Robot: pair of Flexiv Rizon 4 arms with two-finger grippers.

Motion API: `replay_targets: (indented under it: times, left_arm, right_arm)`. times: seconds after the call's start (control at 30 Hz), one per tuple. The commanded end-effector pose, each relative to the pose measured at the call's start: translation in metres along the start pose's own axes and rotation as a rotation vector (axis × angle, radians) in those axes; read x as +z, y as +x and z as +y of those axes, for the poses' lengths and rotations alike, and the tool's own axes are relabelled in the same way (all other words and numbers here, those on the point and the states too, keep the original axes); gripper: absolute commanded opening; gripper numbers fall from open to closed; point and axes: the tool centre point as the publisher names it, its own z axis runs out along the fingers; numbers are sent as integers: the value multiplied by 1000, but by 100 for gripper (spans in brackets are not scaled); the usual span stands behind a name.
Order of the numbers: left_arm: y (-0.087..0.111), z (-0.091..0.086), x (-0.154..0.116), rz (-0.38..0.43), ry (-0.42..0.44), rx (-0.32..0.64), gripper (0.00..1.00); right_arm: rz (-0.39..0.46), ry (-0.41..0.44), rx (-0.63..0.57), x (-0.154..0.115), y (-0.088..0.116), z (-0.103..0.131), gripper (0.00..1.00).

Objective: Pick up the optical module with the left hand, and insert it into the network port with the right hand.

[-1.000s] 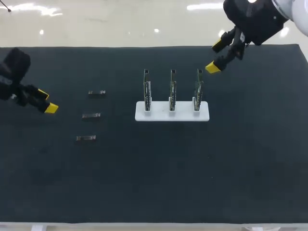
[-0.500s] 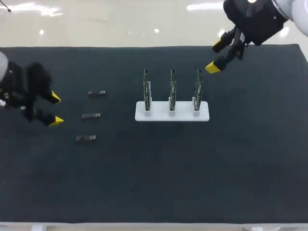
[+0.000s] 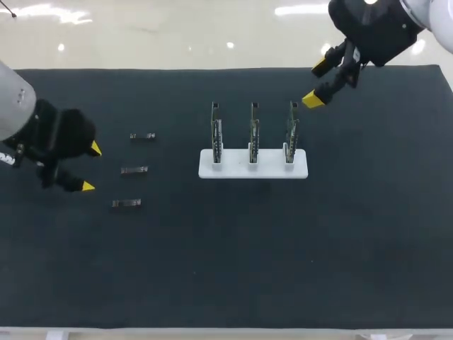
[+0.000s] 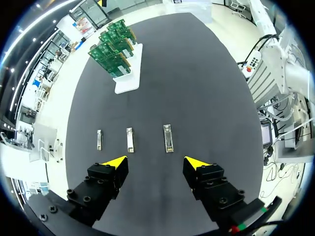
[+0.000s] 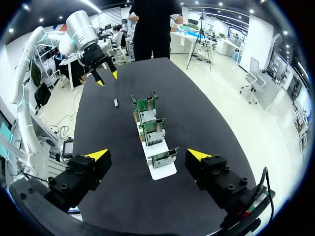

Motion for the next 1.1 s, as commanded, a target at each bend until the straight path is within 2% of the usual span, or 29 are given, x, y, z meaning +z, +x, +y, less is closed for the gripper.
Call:
replay_targets:
  times: [0.03, 0.1, 0.13, 0.2, 0.27, 0.33, 0.5, 0.67, 0.8, 1.1]
  left_arm:
    - [0, 2, 1, 2, 3, 2, 100]
    - [1, 2, 5, 22, 16, -19, 100]
    - [2, 1, 9, 65, 47, -47, 100]
    - [2, 1, 12, 94, 75, -56, 100]
    - [-2, 1, 18, 153, 141, -83, 100]
    - [-5, 1, 22, 172, 162, -92, 100]
    - [-9, 1, 27, 181, 151, -92, 100]
    - [-3, 1, 38, 259, 171, -93, 100]
    - [5, -2, 49, 281, 196, -86, 100]
    - [13, -4, 59, 254, 232, -133, 100]
  right_arm:
    - [-1, 1, 0, 0, 0, 1, 100]
    - [-1, 1, 0, 0, 0, 1, 100]
    - [-1, 1, 0, 0, 0, 1, 100]
    - [-1, 1, 0, 0, 0, 1, 100]
    - [-1, 1, 0, 0, 0, 1, 100]
    - [-1, 1, 0, 0, 0, 1, 100]
    - [-1, 1, 0, 0, 0, 1, 100]
    - [-1, 1, 0, 0, 0, 1, 100]
    - [-1, 1, 0, 0, 0, 1, 100]
    - [-1, 1, 0, 0, 0, 1, 100]
